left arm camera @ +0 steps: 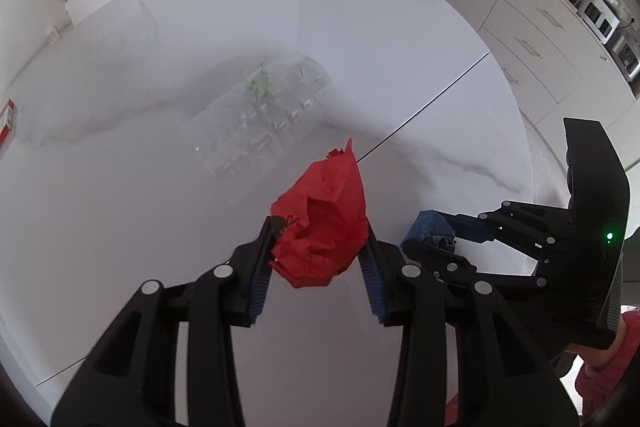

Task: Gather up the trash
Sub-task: 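Drop the blue cloth into the wastebasket with the right tool while the left tool drops the red tissue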

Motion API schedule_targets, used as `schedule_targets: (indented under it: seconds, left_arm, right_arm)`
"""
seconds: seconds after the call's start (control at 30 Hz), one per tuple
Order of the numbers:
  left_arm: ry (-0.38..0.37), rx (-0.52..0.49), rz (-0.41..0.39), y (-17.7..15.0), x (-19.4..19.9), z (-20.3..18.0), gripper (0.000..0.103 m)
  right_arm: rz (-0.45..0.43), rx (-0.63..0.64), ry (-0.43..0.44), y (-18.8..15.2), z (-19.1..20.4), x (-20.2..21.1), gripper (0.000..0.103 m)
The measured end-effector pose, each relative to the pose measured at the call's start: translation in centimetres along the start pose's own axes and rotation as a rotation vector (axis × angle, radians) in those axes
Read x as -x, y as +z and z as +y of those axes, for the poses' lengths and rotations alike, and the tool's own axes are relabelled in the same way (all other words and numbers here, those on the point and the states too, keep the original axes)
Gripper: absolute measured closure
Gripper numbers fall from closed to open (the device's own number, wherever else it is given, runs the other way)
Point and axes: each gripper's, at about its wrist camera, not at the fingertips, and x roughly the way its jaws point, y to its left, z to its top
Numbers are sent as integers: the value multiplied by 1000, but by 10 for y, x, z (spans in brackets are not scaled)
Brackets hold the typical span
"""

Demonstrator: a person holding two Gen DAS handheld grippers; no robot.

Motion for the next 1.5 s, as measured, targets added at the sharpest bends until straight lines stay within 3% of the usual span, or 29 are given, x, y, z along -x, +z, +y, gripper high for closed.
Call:
schedule_targets:
  seconds: [0.23, 0.37, 0.47, 0.63, 0.87, 0.93, 0.97, 1.0, 1.13, 1.3, 1.5]
  left_arm:
    - [-33, -53, -11, -2, 17, -19, 64]
    - [-83, -124, -8, -3, 22, -50, 64]
    - [-128, -191, 6, -6, 25, -78, 64]
    - [-168, -307, 23, -9, 26, -121, 64]
    - [-179, -432, 44, -19, 27, -168, 64]
    - [-179, -464, 57, -23, 24, -180, 64]
    - [-179, -475, 61, -25, 24, -185, 64]
    - [-181, -488, 67, -26, 22, -191, 64]
    - [-193, -542, 91, -35, 16, -214, 64]
    - [-230, -597, 134, -45, 3, -244, 64]
    - [-285, -671, 228, -67, -34, -300, 63]
  right_arm:
    - [-87, -122, -26, -29, -33, 61, 70]
    - [-126, -247, -100, -73, -69, 107, 70]
    - [-108, -349, -161, -115, -99, 122, 69]
    - [5, -538, -193, -186, -152, 89, 69]
    - [173, -684, -152, -239, -194, -7, 66]
    - [210, -715, -156, -251, -199, -30, 54]
    - [228, -728, -155, -255, -201, -36, 41]
    - [245, -741, -158, -260, -204, -43, 34]
    - [231, -752, -169, -269, -207, -34, 24]
    - [157, -768, -231, -282, -207, 16, 11]
    - [66, -821, -298, -306, -207, 79, 8]
